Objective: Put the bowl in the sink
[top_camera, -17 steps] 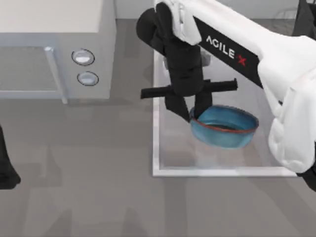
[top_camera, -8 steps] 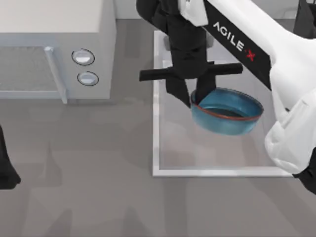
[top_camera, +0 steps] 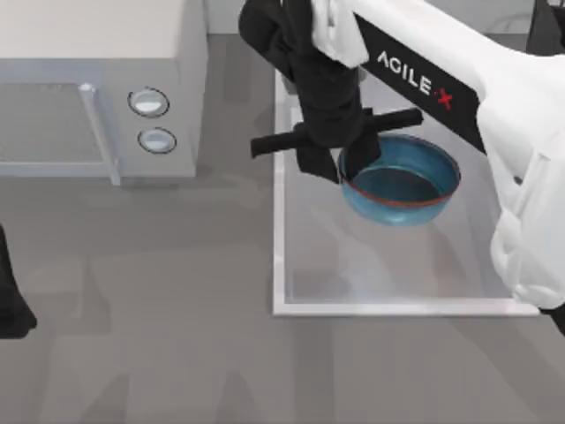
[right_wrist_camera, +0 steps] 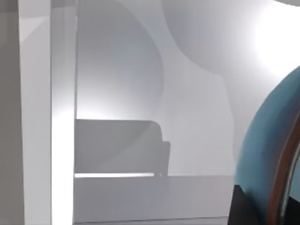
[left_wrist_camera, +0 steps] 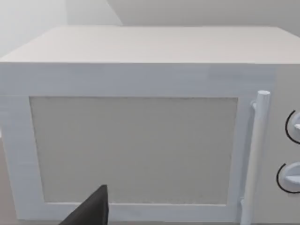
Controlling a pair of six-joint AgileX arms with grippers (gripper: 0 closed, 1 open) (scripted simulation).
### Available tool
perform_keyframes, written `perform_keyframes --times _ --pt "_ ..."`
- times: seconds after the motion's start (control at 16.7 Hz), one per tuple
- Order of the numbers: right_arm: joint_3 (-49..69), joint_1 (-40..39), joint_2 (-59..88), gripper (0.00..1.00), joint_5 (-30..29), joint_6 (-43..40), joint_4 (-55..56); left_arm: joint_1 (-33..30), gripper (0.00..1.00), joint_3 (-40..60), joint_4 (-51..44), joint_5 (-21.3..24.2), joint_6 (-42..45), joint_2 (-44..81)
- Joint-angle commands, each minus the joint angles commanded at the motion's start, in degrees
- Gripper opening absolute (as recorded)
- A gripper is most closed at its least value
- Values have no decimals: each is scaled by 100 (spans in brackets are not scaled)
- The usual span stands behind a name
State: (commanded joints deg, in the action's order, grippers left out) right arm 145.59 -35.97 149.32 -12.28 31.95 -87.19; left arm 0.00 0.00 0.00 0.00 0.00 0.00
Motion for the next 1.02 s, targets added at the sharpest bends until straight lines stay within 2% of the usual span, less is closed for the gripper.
perform_keyframes --times 0.24,0.6,0.84,1.02 --pt "-1782 6 -719 0 -720 -696 2278 0 100 0 0 0 0 0" --pt "-4902 -16 -2311 0 -1741 -1747 6885 0 100 0 0 0 0 0" --pt "-6873 -62 -3530 0 -2248 -2306 9707 0 100 0 0 0 0 0" --pt "-8202 -92 -4348 0 -2482 -2624 11327 0 100 0 0 0 0 0"
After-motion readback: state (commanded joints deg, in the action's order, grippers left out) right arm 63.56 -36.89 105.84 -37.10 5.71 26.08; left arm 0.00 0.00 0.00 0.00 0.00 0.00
